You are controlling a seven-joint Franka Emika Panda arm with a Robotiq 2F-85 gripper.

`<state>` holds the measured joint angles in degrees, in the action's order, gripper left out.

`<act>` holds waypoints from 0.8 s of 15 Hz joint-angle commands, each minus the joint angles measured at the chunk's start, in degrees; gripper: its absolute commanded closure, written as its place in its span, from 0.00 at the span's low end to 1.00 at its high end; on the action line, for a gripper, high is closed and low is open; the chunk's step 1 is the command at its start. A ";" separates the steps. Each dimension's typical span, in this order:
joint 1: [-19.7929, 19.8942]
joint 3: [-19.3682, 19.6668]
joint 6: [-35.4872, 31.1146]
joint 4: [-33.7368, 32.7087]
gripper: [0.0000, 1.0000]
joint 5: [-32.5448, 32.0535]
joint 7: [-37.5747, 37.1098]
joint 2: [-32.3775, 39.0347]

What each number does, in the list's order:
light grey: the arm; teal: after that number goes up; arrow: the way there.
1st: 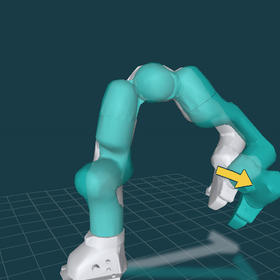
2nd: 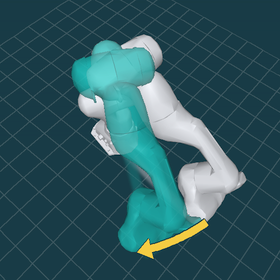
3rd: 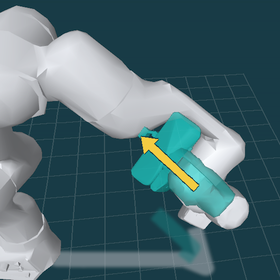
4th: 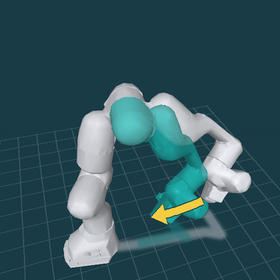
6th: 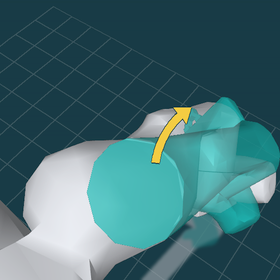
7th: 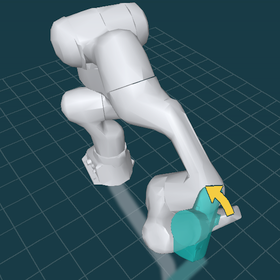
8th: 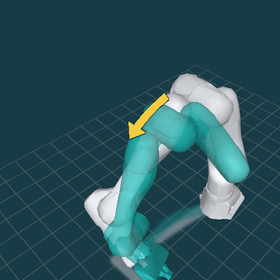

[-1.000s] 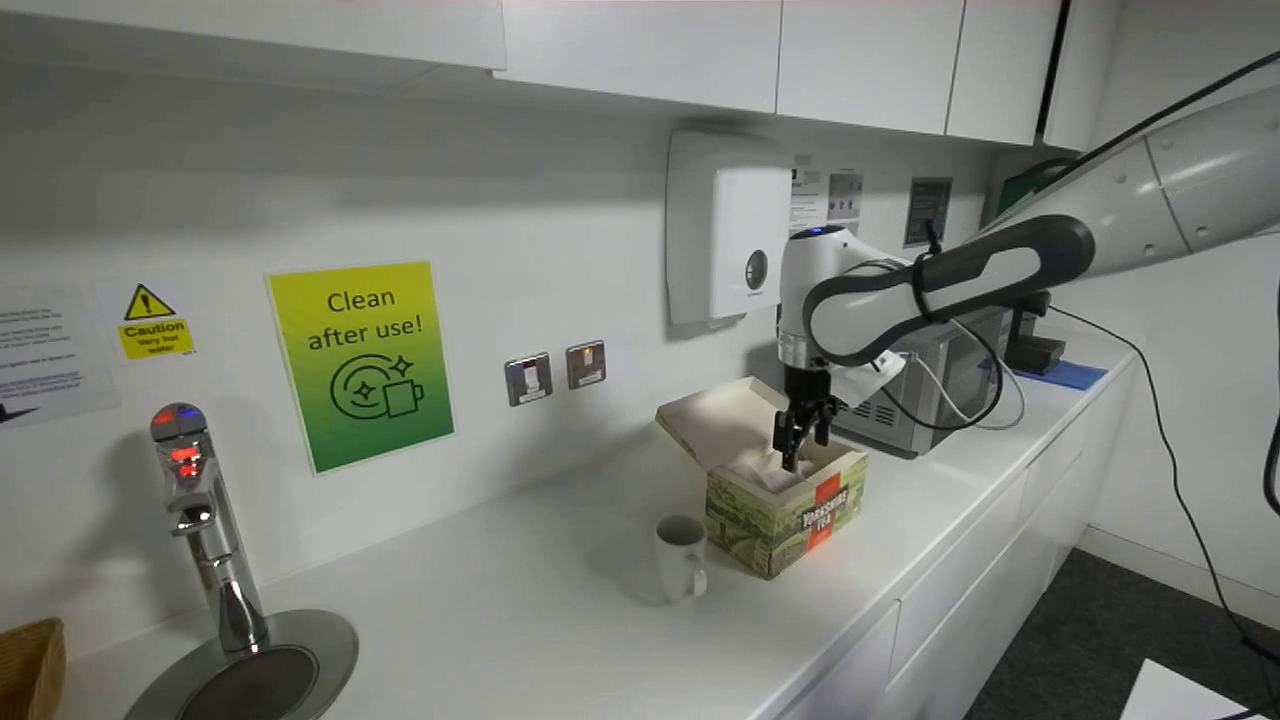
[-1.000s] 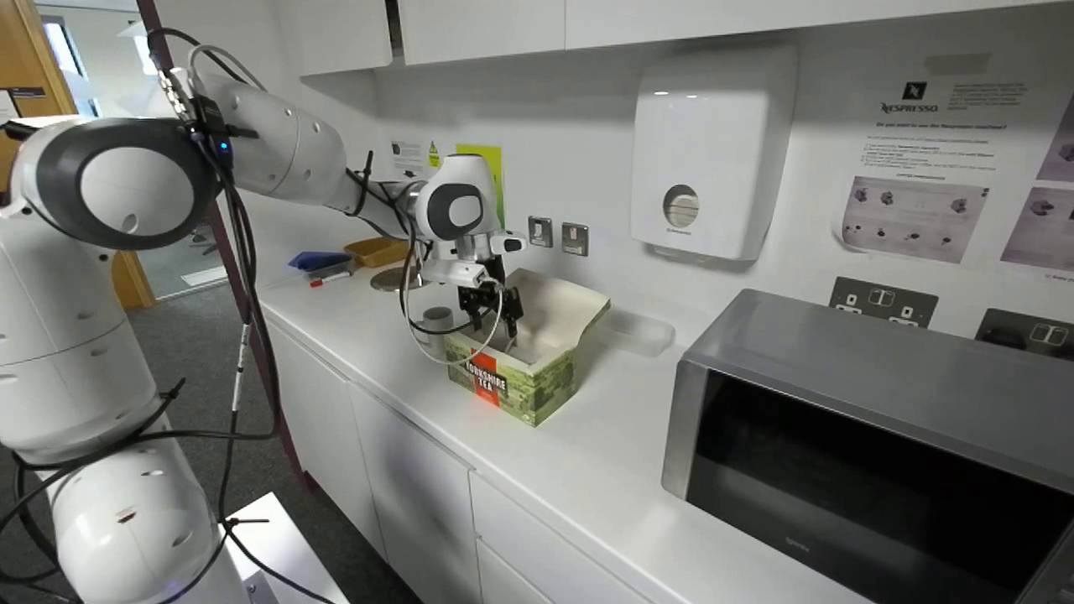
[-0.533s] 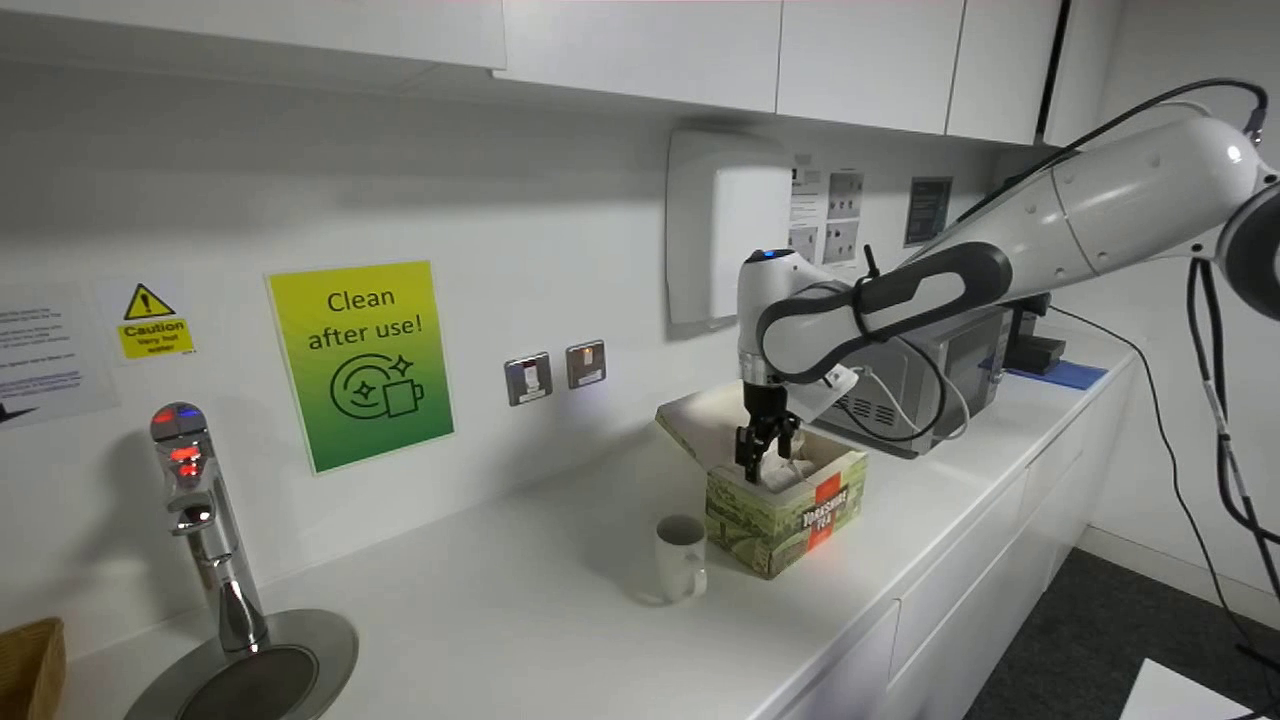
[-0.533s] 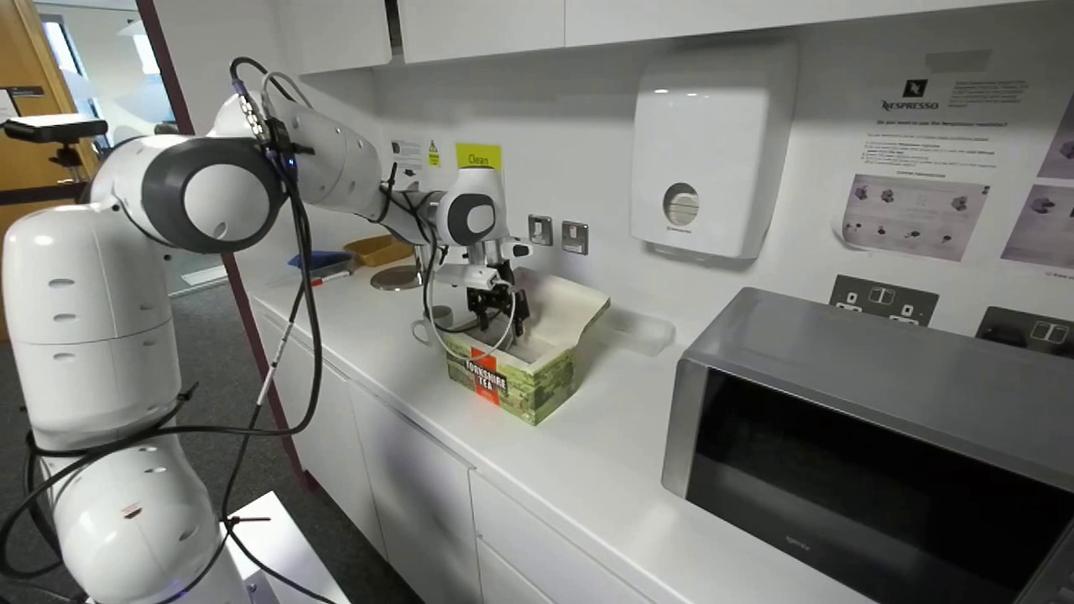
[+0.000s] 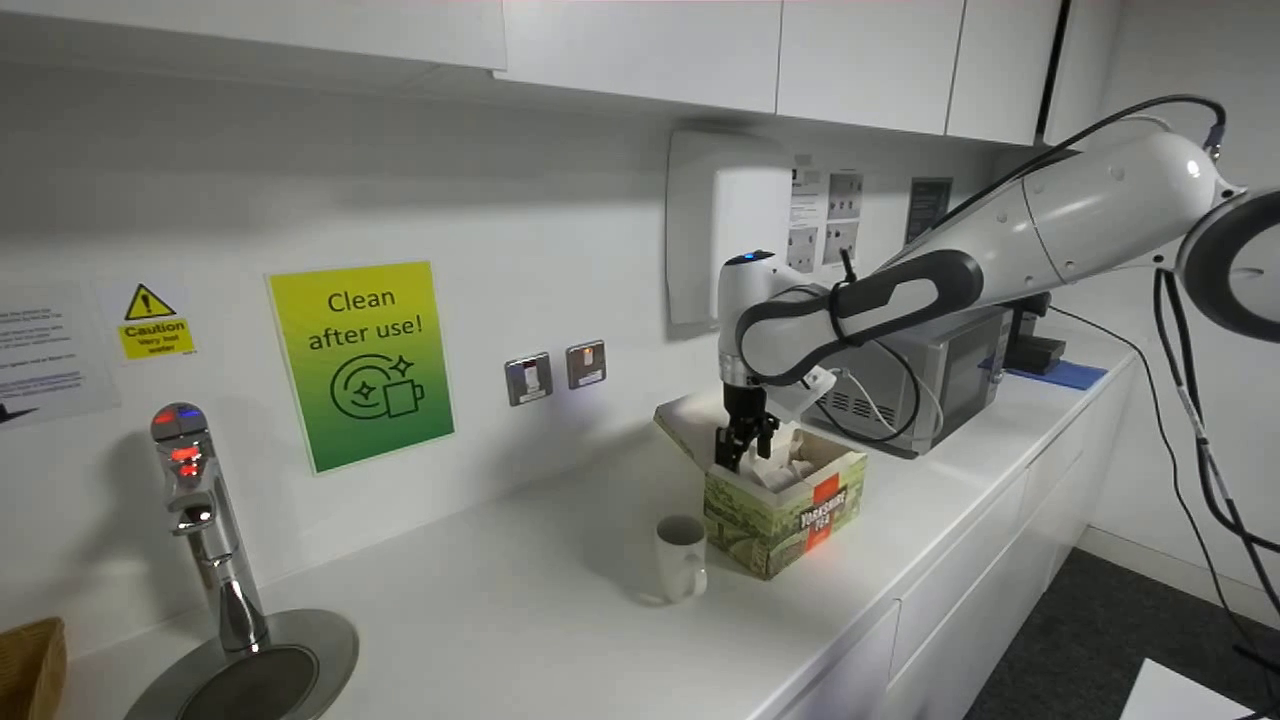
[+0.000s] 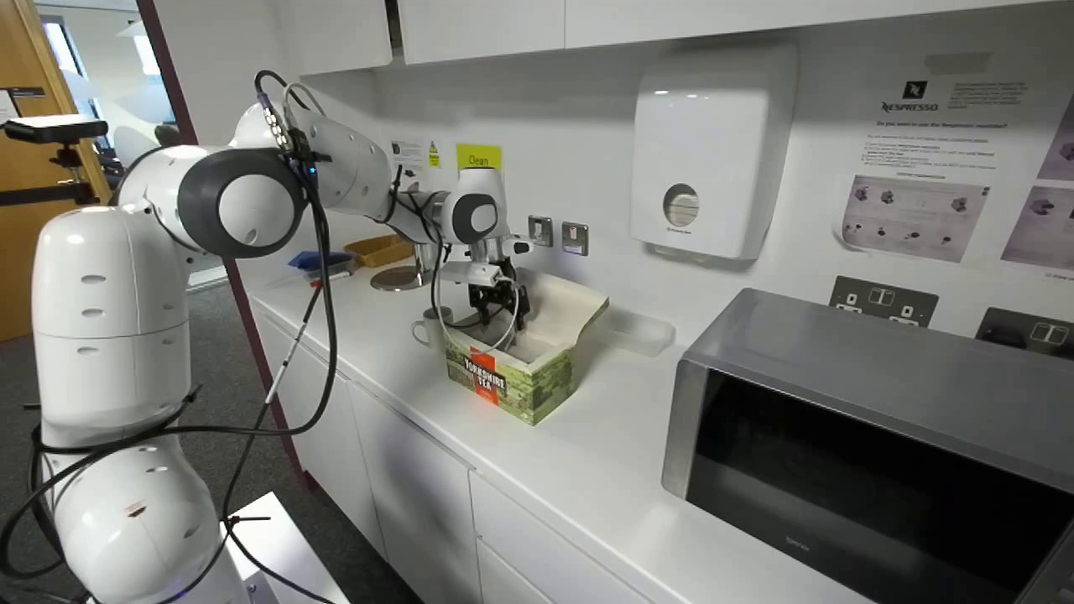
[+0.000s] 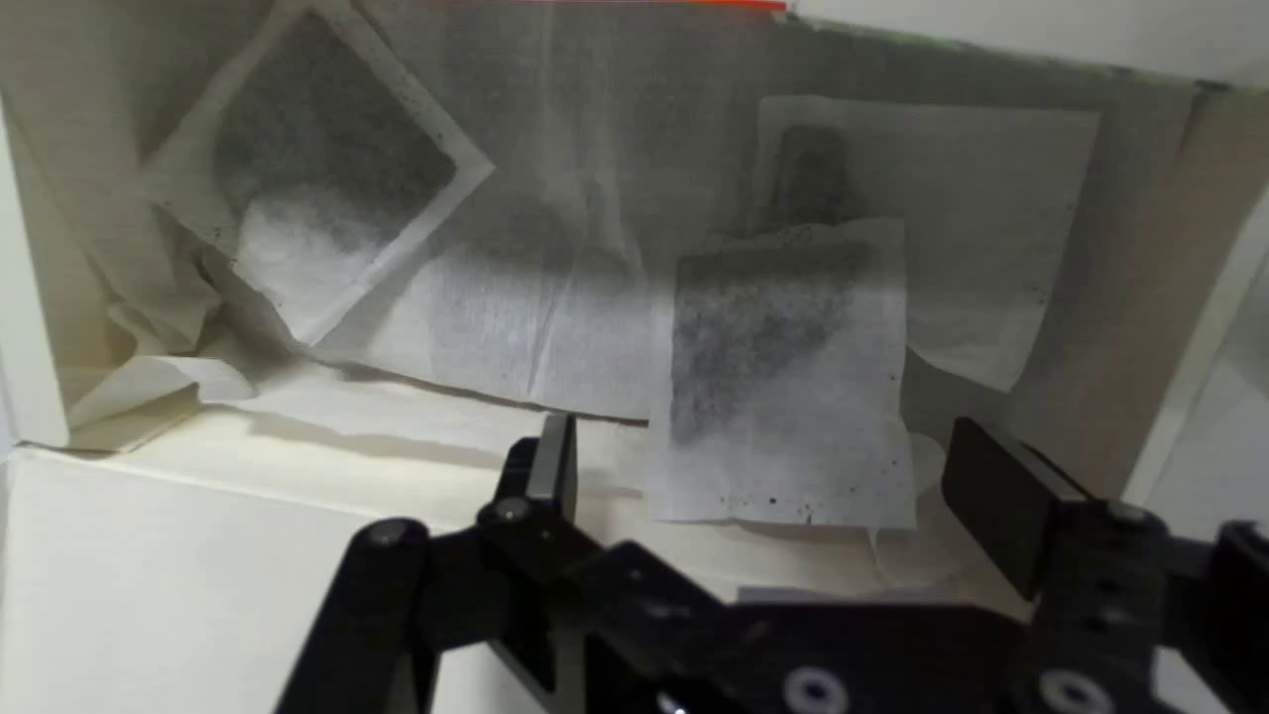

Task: Remove the teabag from the green box and put it in the white mug on the left

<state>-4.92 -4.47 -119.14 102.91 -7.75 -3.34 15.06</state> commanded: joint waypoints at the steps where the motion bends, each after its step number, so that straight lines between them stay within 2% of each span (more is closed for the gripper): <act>1: -0.15 1.00 1.73 -2.33 0.00 -0.14 -0.52 0.80; 3: 0.12 1.43 1.81 -2.31 0.00 0.06 -0.47 0.93; 5: 0.31 1.84 1.85 -2.34 0.26 0.32 -0.33 1.07; 12: 0.38 2.35 2.11 -2.49 0.76 0.27 -0.72 1.23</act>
<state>-4.49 -2.39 -119.09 102.39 -7.67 -3.36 15.82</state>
